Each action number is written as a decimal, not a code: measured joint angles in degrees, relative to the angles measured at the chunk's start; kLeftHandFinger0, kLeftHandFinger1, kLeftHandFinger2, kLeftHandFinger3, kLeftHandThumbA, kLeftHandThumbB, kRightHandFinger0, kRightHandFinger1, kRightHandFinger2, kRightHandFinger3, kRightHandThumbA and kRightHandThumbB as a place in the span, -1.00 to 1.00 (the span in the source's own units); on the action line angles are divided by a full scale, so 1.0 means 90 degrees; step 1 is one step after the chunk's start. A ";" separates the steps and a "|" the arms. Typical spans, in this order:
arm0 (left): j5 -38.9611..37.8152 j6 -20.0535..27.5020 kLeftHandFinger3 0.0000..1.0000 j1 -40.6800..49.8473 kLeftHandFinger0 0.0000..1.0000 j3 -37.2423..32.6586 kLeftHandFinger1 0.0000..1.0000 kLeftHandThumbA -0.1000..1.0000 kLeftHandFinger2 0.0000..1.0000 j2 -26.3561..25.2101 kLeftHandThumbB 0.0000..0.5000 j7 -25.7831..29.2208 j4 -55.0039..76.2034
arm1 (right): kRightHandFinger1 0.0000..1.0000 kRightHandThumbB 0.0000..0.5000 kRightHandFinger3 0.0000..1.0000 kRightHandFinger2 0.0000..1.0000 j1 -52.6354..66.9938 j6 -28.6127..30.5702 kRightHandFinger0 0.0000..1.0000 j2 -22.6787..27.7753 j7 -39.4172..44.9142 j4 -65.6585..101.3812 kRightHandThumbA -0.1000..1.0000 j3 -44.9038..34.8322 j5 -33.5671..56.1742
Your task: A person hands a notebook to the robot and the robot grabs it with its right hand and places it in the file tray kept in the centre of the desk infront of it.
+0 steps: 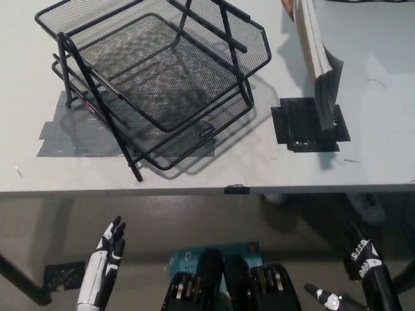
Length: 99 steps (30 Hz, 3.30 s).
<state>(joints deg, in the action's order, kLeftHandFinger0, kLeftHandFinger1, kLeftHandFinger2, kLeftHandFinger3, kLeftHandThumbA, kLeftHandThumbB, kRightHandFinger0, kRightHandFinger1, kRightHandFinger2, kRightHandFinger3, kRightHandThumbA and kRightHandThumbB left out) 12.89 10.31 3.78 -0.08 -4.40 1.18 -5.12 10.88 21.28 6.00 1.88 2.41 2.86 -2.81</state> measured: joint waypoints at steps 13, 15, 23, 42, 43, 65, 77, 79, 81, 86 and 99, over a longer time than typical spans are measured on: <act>0.0009 -0.0016 1.00 0.0089 1.00 0.0063 1.00 1.00 1.00 0.0001 0.85 -0.0004 0.0014 | 1.00 0.50 1.00 1.00 -0.0867 0.0070 1.00 -0.0723 -0.1047 0.1203 1.00 -0.0508 -0.1722; 0.0009 -0.0012 1.00 0.0087 1.00 0.0068 1.00 1.00 1.00 -0.0007 0.88 -0.0003 0.0012 | 1.00 0.57 1.00 1.00 -0.1263 0.0027 1.00 -0.0784 -0.1136 0.1370 1.00 -0.0601 -0.1934; 0.0014 -0.0021 1.00 0.0085 1.00 0.0070 1.00 1.00 1.00 -0.0010 0.87 -0.0004 0.0025 | 1.00 0.55 1.00 1.00 -0.2590 -0.0537 1.00 -0.0871 -0.1251 0.1380 1.00 -0.0765 -0.2468; 0.0001 -0.0020 1.00 0.0023 1.00 0.0061 1.00 1.00 1.00 -0.0033 0.87 -0.0015 0.0030 | 1.00 0.59 1.00 1.00 -0.4361 -0.2051 1.00 -0.0870 -0.1103 0.0073 0.99 -0.0322 -0.2815; -0.0001 -0.0020 1.00 0.0023 1.00 0.0061 1.00 1.00 1.00 -0.0038 0.87 -0.0016 0.0030 | 1.00 0.58 1.00 1.00 -0.4501 -0.2092 1.00 -0.0862 -0.1123 -0.0183 0.98 -0.0271 -0.2850; -0.0016 -0.0033 1.00 -0.0019 1.00 0.0059 1.00 1.00 1.00 -0.0071 0.87 -0.0023 0.0051 | -1.00 -1.00 -0.74 -1.00 -0.5494 -0.2224 -1.00 -0.0490 -0.2469 -0.2931 0.70 -0.0061 -0.3550; -0.0019 -0.0033 1.00 -0.0033 1.00 0.0053 1.00 1.00 1.00 -0.0076 0.79 -0.0027 0.0050 | -1.00 -0.86 -1.00 -1.00 -0.5546 -0.1734 -1.00 -0.0649 -0.3805 -0.2580 0.87 -0.0895 -0.3338; -0.0019 -0.0033 1.00 -0.0040 1.00 0.0052 1.00 1.00 1.00 -0.0082 0.79 -0.0028 0.0050 | -1.00 -0.90 -1.00 -1.00 -0.5574 -0.1689 -1.00 -0.0756 -0.3980 -0.2277 0.81 -0.1027 -0.3236; -0.0019 -0.0032 1.00 -0.0057 1.00 0.0050 1.00 1.00 1.00 -0.0093 0.82 -0.0027 0.0049 | -1.00 -0.92 -0.99 -1.00 -0.5607 -0.1676 -1.00 -0.0845 -0.4110 -0.1968 0.83 -0.1113 -0.3162; -0.0017 -0.0034 1.00 -0.0087 1.00 0.0048 1.00 1.00 1.00 -0.0120 0.84 -0.0029 0.0048 | -1.00 -0.86 -1.00 -1.00 -0.5613 -0.1683 -1.00 -0.0927 -0.4153 -0.1112 0.78 -0.1174 -0.3010; -0.0023 -0.0033 1.00 -0.0085 1.00 0.0033 1.00 1.00 1.00 -0.0170 0.84 -0.0030 0.0034 | -1.00 -1.00 -1.00 -1.00 -0.5847 -0.1682 -1.00 -0.0717 -0.4103 0.0060 0.55 -0.1008 -0.2990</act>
<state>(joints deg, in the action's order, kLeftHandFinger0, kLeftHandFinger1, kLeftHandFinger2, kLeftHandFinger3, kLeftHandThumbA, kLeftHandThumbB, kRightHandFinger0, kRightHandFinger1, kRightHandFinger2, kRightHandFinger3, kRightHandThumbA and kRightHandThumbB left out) 12.69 10.02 3.02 0.22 -5.93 0.92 -4.81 -41.75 6.14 -0.45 -35.04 2.95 -6.21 -29.72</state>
